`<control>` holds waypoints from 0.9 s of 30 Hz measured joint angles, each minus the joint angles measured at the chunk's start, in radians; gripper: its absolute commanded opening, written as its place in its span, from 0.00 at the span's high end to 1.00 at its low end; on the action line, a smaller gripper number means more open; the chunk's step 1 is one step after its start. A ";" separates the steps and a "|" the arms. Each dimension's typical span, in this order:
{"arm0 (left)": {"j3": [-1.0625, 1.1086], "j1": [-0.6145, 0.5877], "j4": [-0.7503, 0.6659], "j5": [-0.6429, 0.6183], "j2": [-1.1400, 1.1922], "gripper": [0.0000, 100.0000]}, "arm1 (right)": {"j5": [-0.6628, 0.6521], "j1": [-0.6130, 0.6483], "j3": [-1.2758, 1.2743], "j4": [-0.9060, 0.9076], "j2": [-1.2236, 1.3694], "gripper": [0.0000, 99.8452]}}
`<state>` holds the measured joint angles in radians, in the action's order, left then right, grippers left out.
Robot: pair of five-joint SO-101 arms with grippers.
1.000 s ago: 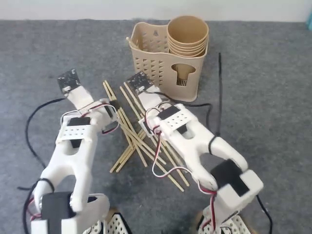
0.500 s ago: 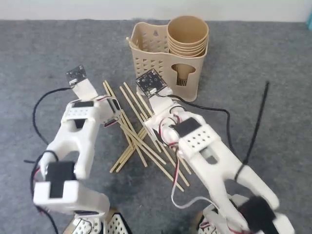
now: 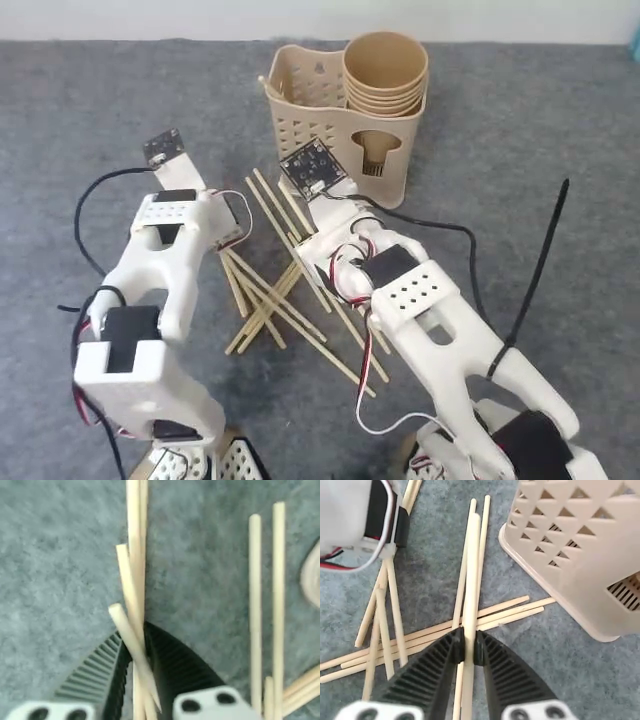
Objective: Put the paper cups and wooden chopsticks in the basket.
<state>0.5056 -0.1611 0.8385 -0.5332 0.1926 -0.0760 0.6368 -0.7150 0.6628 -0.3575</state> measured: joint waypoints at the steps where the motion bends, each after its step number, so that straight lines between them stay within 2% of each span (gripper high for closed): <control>1: 0.000 0.000 0.000 0.002 0.000 0.99 | 0.000 0.000 0.000 0.000 0.000 0.98; 16: 0.035 -0.003 0.008 -0.005 -0.057 0.98 | 0.000 0.000 0.000 0.000 0.000 0.98; 21: 0.127 -0.003 -0.038 0.072 -0.169 0.98 | 0.000 0.000 0.000 0.000 0.000 0.98; 27: 0.155 0.023 -0.069 0.110 -0.193 0.97 | 0.000 0.000 0.000 0.000 0.000 0.98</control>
<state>0.6605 -0.1381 0.7695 -0.4227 -0.0008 -0.0760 0.6368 -0.7150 0.6628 -0.3575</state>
